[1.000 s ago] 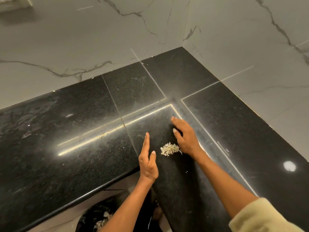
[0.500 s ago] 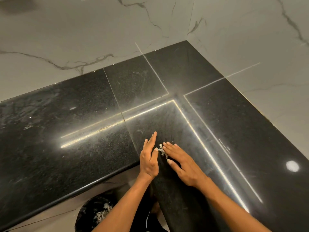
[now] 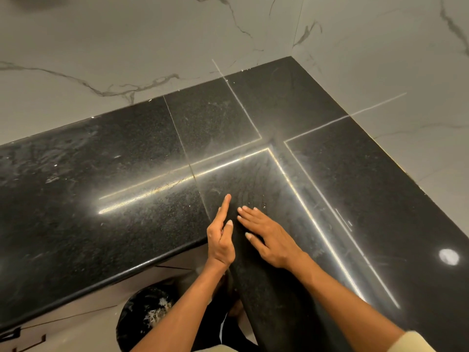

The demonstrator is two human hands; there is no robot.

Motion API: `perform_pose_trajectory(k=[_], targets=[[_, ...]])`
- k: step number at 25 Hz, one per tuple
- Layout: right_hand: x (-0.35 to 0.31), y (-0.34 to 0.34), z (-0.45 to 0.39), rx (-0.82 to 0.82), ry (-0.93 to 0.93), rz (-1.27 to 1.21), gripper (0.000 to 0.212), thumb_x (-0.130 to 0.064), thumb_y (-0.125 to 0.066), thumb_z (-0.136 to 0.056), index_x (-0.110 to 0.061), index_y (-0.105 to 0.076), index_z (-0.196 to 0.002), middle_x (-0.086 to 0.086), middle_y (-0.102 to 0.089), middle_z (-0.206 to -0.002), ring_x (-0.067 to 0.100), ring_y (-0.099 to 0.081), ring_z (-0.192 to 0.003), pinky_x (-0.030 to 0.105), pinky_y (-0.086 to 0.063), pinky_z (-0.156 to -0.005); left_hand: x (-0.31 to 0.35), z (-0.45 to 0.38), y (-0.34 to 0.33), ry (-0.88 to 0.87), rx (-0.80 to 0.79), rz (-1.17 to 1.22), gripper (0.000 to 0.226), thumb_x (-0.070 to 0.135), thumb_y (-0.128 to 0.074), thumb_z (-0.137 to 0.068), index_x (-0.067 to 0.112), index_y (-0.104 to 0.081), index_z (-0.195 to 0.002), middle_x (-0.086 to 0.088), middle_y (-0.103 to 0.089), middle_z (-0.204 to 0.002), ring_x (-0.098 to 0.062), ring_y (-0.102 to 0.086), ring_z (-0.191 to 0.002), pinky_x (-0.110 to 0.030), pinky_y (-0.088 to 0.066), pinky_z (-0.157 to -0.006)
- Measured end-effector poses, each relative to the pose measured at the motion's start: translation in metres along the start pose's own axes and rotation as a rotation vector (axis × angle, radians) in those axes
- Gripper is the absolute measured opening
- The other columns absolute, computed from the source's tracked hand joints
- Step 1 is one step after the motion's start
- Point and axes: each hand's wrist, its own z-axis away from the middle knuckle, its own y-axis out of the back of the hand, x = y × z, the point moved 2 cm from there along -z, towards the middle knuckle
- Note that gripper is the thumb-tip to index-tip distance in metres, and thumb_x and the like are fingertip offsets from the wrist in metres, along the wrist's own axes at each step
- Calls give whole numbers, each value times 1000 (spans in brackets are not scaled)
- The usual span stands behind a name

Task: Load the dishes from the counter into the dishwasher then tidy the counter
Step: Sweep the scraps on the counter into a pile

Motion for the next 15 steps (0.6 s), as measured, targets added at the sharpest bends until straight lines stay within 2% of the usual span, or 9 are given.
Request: perform_pose_trajectory(k=[5,8,11,13,15], targets=[[-25,-2,56,-48,-3,-86,49,-14,-49,-104,-13,-40,-152,-5,-31,-162,13,-23,-152,44,-20,-125,-4,9,4,-9,18,-17,61,2,-39,-87,7,-42,-148,2,-44,-153,-12,-34,-145,-51,-24,-121],[-19,9,58,31,6,-99,48,-12,-53,-102,-12,-46,-149,-3,-39,-158,15,-32,-149,47,-27,-122,-5,12,3,-16,19,-23,61,2,-39,-88,8,-41,-148,2,-43,-153,-11,-34,-145,-53,-21,-121],[5,24,21,101,-92,15,55,-25,-49,-103,-13,-35,-155,-1,-29,-163,12,-22,-152,46,-22,-124,-5,12,-3,-13,4,-53,60,6,-39,-88,7,-41,-148,2,-43,-153,-8,-35,-144,-49,-19,-123],[19,26,-3,78,-161,73,60,-34,-43,-104,-15,-27,-158,-1,-20,-166,8,-12,-153,46,-19,-124,-6,13,-6,-12,-14,-99,61,10,-39,-88,8,-40,-149,1,-41,-154,-6,-34,-144,-41,-15,-124],[19,17,-5,61,-160,85,60,-36,-42,-104,-14,-26,-158,0,-20,-166,9,-12,-154,47,-18,-124,-6,13,-8,-9,-41,-156,62,13,-39,-89,9,-37,-150,2,-38,-155,-3,-32,-144,-35,-13,-125]])
